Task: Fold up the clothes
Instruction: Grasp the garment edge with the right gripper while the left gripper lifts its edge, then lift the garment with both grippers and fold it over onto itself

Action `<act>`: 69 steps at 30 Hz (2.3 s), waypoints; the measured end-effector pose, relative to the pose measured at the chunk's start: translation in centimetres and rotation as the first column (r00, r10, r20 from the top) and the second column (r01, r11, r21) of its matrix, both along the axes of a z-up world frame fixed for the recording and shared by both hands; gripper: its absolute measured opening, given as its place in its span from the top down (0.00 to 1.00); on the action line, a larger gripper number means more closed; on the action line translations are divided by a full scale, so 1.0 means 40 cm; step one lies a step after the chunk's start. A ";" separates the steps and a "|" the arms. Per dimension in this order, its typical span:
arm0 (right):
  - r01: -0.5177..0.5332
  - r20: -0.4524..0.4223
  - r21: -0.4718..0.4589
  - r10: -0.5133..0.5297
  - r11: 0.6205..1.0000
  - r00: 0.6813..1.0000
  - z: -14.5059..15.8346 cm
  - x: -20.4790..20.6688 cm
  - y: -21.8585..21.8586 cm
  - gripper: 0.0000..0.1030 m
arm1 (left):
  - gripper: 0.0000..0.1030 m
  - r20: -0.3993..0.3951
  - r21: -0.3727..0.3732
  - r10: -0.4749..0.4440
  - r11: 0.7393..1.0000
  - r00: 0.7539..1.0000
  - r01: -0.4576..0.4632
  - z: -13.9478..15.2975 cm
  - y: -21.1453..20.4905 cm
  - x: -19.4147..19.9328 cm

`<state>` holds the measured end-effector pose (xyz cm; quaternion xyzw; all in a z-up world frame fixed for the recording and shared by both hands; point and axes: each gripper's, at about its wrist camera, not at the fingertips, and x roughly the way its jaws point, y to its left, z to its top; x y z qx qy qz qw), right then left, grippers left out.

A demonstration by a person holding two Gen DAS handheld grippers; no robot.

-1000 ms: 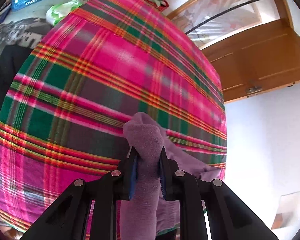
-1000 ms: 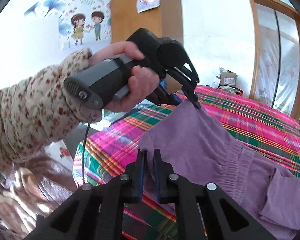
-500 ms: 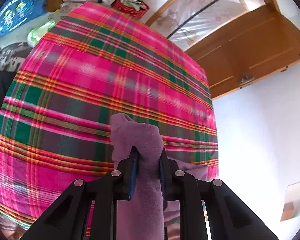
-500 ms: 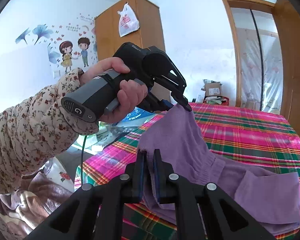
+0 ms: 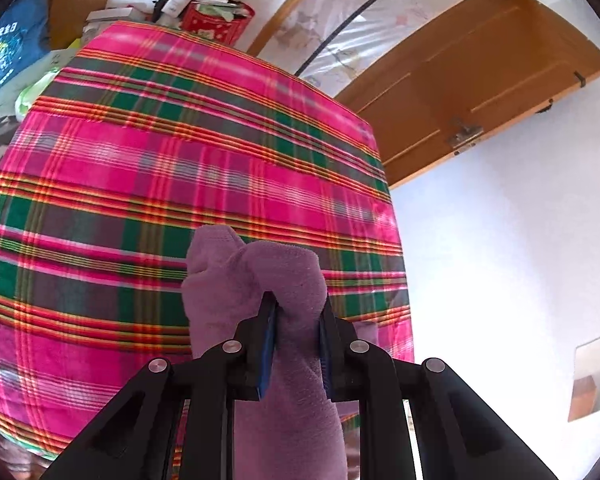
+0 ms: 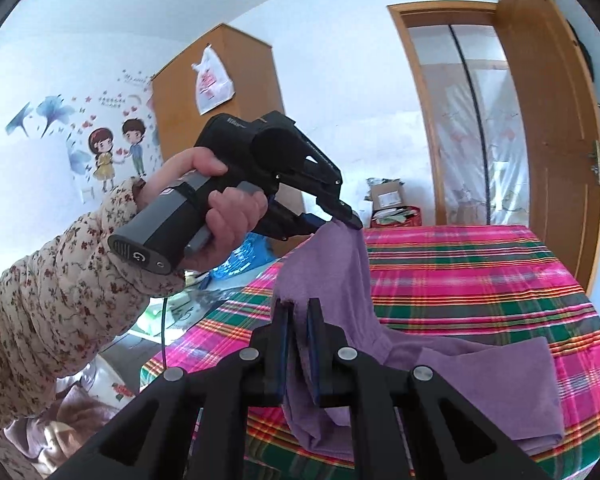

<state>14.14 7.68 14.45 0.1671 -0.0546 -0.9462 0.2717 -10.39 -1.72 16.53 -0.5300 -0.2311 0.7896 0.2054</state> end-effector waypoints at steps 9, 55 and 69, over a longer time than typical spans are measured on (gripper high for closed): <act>0.067 0.006 -0.026 -0.067 0.997 0.998 0.000 0.007 0.067 0.91 | 0.81 -0.006 -0.026 -0.063 0.998 0.998 0.063 0.022 0.112 -0.015; 0.481 0.233 -0.038 -0.460 0.876 0.857 -0.164 -0.003 0.422 0.91 | 0.80 0.227 -0.085 -0.356 0.920 0.907 0.382 -0.256 0.623 -0.122; 0.522 0.366 -0.059 -0.468 0.851 0.804 -0.244 -0.019 0.498 0.90 | 0.70 0.220 -0.043 -0.405 0.905 0.887 0.424 -0.299 0.642 -0.130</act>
